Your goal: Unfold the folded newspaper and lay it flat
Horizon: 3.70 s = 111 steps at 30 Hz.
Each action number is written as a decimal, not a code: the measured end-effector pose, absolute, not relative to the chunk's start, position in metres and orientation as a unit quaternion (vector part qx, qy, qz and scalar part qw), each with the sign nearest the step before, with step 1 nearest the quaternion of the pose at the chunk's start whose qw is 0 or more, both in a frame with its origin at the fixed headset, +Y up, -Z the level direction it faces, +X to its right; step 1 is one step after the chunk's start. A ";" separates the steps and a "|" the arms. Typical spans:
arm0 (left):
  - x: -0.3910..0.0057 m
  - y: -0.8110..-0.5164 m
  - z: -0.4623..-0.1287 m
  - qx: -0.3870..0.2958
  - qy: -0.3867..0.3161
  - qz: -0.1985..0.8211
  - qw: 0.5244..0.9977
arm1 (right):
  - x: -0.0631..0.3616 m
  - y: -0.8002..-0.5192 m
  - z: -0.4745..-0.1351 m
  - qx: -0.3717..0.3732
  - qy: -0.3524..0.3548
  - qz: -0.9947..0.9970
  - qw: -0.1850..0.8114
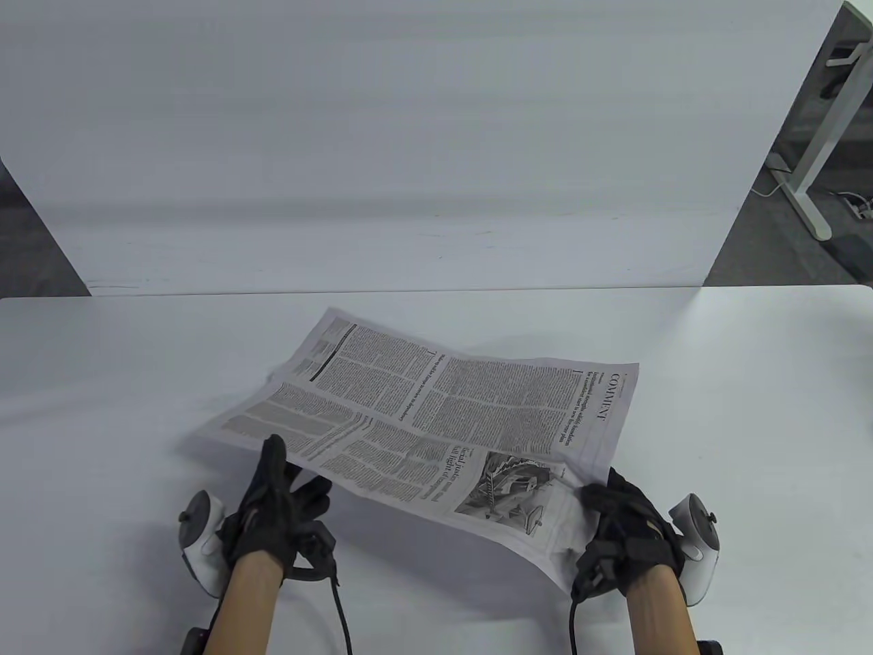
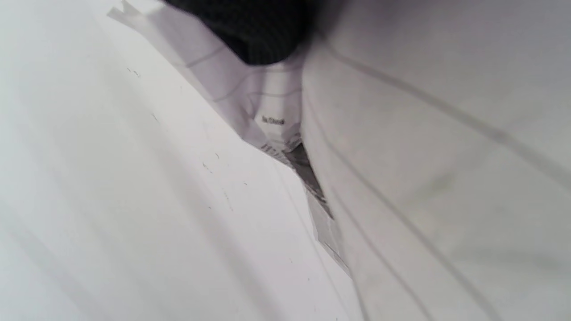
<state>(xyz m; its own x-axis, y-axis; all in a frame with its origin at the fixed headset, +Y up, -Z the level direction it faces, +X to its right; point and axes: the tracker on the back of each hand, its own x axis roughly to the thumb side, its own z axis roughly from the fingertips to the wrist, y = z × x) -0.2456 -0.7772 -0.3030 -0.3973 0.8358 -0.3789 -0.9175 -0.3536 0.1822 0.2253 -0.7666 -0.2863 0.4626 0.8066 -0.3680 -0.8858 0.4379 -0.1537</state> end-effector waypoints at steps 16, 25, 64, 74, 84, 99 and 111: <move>-0.210 -0.783 -0.307 -0.169 0.166 0.738 0.632 | 0.211 -0.768 -0.285 -0.156 0.164 0.518 0.825; -0.238 -0.767 -0.315 -0.088 0.166 0.648 0.738 | 0.237 -0.746 -0.281 -0.237 0.041 0.689 0.684; -0.221 -0.720 -0.329 -0.209 -0.275 0.629 0.697 | 0.211 -0.755 -0.314 0.141 0.234 0.640 0.718; -0.246 -0.719 -0.328 -0.120 -0.149 0.628 0.754 | 0.212 -0.745 -0.311 0.085 0.175 0.664 0.722; -0.263 -0.696 -0.314 0.088 -0.045 0.378 0.921 | 0.229 -0.759 -0.299 -0.078 0.092 0.579 0.806; -0.223 -0.707 -0.318 0.010 -0.098 0.234 0.967 | 0.223 -0.789 -0.292 -0.196 0.065 0.499 0.842; -0.088 -0.699 -0.267 -0.066 -0.298 0.089 0.948 | 0.179 -0.782 -0.287 -0.156 0.084 0.524 0.833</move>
